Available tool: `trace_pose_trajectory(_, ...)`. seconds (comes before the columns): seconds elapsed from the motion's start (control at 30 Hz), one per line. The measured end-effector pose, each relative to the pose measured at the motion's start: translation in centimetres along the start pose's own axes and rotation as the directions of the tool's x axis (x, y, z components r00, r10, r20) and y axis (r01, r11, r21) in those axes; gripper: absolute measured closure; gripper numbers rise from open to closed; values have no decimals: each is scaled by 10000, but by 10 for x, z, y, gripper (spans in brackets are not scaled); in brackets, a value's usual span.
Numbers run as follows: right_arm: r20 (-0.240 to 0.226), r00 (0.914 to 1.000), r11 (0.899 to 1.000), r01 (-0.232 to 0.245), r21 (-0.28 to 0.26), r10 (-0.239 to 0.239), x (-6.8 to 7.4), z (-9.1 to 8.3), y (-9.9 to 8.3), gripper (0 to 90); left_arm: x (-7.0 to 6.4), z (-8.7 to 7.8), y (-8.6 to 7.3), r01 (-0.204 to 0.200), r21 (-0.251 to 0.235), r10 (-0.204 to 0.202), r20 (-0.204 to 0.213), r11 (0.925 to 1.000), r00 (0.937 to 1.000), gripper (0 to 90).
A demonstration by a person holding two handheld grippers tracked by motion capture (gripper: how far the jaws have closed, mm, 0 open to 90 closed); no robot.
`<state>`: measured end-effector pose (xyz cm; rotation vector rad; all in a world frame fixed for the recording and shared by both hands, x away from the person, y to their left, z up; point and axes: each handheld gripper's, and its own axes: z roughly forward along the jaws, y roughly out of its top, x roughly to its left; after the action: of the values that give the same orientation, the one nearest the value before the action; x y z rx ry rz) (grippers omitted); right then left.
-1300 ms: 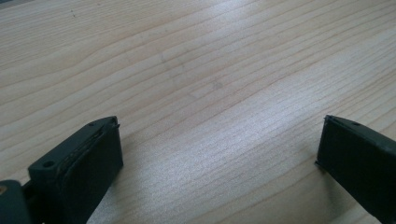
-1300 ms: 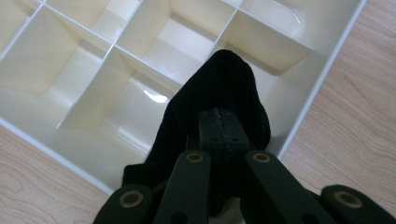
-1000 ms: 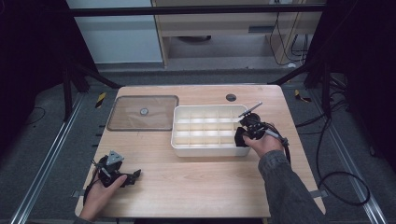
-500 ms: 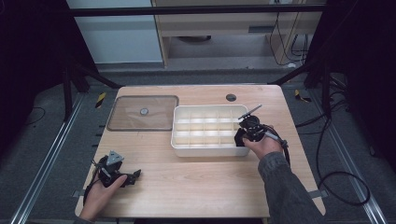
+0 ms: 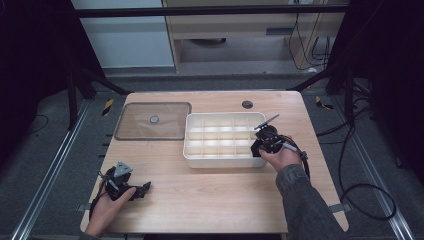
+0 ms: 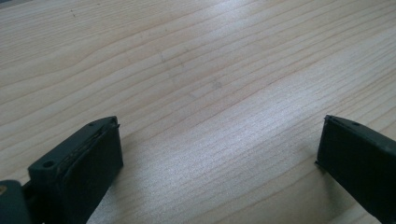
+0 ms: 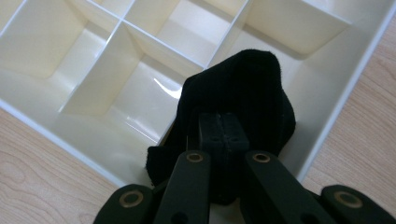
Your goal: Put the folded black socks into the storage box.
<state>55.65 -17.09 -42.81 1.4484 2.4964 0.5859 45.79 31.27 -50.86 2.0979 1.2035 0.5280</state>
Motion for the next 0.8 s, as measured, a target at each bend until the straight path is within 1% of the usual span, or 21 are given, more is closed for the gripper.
trace_pose_trajectory(0.13, -29, 10000, 10000, 4, -8, -4, 0, 1, -2, 900, 0, 0, 0, 1, 0, -1, -1, 10000, 10000, 0)
trace_pose_trajectory(0.17, -57, 10000, 10000, -79, 39, 79, 1, 2, -3, 900, 0, 0, 0, -1, 0, 1, 0, 10000, 10000, 0)
trace_pose_trajectory(0.2, -65, 10000, 10000, -9, -9, 9, 1, 3, -3, 900, 0, 0, 0, -1, 0, 1, 0, 10000, 10000, 0)
trace_pose_trajectory(0.33, -132, 9999, 10000, -45, -6, 45, 2, 3, -6, 900, 0, 0, 0, 1, 1, -1, -4, 10000, 10000, 0)
trace_pose_trajectory(0.37, -64, 9999, 9999, 98, -64, -98, 0, 4, -6, 900, 0, 0, 0, 4, 1, -4, -2, 10000, 10000, 0)
trace_pose_trajectory(0.4, -61, 9999, 9999, 92, -61, -92, 0, 5, -7, 900, 0, 0, 0, 4, 1, -4, -2, 10000, 10000, 0)
trace_pose_trajectory(0.43, -125, 9998, 9999, -126, 35, 126, 2, 4, -6, 900, 0, 0, 0, -3, 0, 3, -8, 10000, 10000, 0)
trace_pose_trajectory(0.53, -102, 9999, 9999, -109, 48, 109, 3, 4, -7, 900, 0, 0, 0, 4, -2, -4, -6, 10000, 10000, 0)
trace_pose_trajectory(0.57, -117, 9998, 9998, -181, 53, 182, 4, 5, -8, 900, 0, 0, 0, 7, -2, -7, -5, 10000, 10000, 0)
trace_pose_trajectory(0.8, -116, 9999, 9999, -58, 90, 59, 5, 6, -10, 900, 0, 0, 0, 1, 1, -1, -3, 10000, 10000, 0)
